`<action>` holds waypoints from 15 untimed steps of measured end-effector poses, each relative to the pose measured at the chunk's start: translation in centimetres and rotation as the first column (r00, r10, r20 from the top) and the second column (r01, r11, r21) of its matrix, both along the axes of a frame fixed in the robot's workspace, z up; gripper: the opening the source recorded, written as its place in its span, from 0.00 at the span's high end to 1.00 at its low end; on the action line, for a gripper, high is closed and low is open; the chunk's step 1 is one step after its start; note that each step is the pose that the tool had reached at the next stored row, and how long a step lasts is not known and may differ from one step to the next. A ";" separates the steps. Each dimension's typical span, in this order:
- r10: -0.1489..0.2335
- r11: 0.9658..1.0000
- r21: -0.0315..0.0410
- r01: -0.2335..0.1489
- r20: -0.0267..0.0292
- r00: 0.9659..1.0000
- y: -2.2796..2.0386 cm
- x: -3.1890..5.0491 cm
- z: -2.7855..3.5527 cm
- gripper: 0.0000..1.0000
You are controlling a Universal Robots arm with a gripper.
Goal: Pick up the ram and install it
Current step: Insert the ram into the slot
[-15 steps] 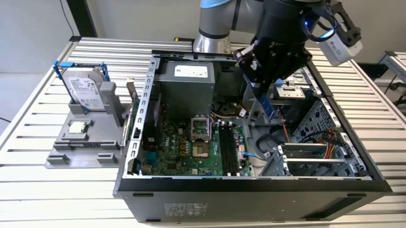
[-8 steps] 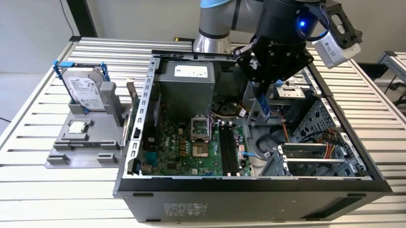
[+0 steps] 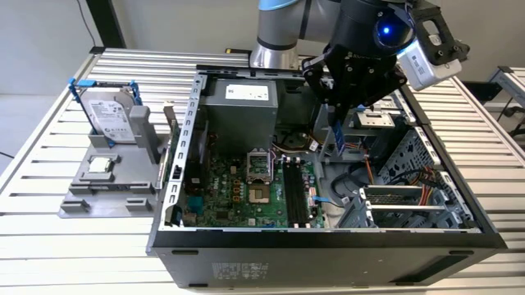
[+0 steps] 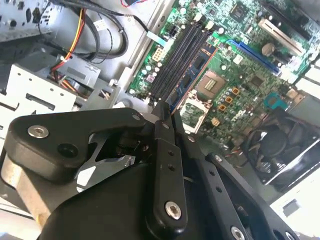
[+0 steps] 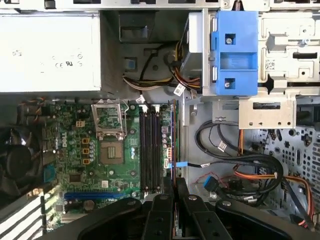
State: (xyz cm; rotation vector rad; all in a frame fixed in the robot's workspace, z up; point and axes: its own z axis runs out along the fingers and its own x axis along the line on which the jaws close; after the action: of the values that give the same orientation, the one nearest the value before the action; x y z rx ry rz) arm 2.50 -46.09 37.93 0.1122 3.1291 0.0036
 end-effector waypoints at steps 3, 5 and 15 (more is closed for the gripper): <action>-0.001 1.000 0.000 0.001 0.000 1.000 0.00 0.00 0.00 1.00; -0.001 1.000 0.000 0.001 0.000 1.000 0.00 0.00 0.00 1.00; -0.001 1.000 0.000 0.001 0.005 1.000 0.02 0.00 -1.64 1.00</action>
State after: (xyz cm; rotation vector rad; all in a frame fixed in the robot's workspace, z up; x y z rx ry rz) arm 2.50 -46.08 36.29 0.1141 3.1240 0.0043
